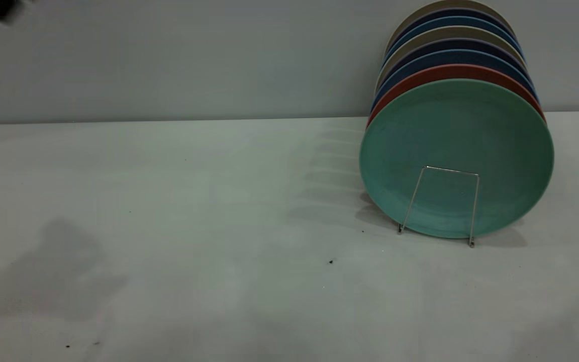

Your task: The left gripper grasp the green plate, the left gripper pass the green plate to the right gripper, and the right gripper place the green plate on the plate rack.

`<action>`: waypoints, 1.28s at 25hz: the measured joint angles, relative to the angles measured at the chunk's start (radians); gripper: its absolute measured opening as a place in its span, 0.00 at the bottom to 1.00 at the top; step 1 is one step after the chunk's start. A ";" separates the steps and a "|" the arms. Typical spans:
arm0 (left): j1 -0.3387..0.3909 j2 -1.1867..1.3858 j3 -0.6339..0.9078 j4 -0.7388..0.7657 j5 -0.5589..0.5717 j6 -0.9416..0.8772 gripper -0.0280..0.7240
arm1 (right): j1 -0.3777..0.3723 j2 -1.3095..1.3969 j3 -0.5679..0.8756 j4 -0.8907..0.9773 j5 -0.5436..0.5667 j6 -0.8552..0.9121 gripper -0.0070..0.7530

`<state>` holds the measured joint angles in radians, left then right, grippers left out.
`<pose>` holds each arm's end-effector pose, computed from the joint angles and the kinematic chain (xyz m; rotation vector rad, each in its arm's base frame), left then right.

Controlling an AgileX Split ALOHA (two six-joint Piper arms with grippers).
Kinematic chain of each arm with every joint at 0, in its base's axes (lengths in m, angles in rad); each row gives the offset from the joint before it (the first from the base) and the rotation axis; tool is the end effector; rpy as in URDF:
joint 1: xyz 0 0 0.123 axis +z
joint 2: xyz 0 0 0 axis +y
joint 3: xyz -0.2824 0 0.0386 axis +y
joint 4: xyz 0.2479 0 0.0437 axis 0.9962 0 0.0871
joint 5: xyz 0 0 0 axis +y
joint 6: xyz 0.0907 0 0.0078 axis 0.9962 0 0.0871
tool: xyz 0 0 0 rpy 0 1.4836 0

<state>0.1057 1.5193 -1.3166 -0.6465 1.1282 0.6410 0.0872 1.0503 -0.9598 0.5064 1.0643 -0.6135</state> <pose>0.3102 -0.0170 0.3302 0.4428 2.5129 -0.6192 0.1836 0.0548 0.3385 -0.6983 2.4003 0.4559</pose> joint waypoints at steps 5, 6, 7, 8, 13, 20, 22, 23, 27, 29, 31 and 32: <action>0.000 -0.210 0.001 0.174 0.039 -0.167 0.82 | -0.004 -0.119 0.041 -0.322 0.162 0.412 0.62; 0.000 -0.244 0.001 0.211 0.039 -0.195 0.82 | -0.005 -0.153 0.074 -0.368 0.162 0.444 0.62; 0.000 -0.269 0.001 0.238 0.039 -0.218 0.82 | -0.006 -0.179 0.103 -0.389 0.164 0.459 0.62; 0.000 -0.297 0.002 0.272 0.039 -0.247 0.82 | -0.006 -0.206 0.136 -0.405 0.166 0.470 0.62; 0.000 -0.416 0.080 0.334 0.039 -0.312 0.82 | -0.007 -0.388 0.344 -0.440 0.148 0.482 0.62; 0.000 -0.529 0.417 0.349 0.039 -0.315 0.82 | -0.007 -0.601 0.483 -0.485 0.059 0.509 0.62; 0.000 -0.564 0.532 0.360 0.039 -0.316 0.82 | -0.007 -0.634 0.486 -0.498 0.057 0.522 0.62; 0.000 -0.580 0.584 0.361 0.039 -0.316 0.82 | -0.007 -0.648 0.487 -0.506 0.057 0.528 0.62; 0.000 -0.665 0.722 0.394 0.034 -0.339 0.82 | -0.007 -0.666 0.488 -0.506 0.057 0.536 0.61; 0.000 -0.713 0.761 0.430 0.029 -0.374 0.82 | -0.007 -0.666 0.488 -0.506 0.057 0.536 0.59; 0.000 -0.760 0.786 0.474 0.024 -0.400 0.82 | -0.007 -0.666 0.488 -0.513 0.057 0.538 0.58; 0.000 -0.786 0.796 0.500 0.021 -0.411 0.82 | -0.007 -0.666 0.488 -0.512 0.057 0.545 0.58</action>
<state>0.1057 0.7332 -0.5208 -0.1464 1.1488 0.2303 0.0806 0.3838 -0.4720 -0.0061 1.1209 -0.0689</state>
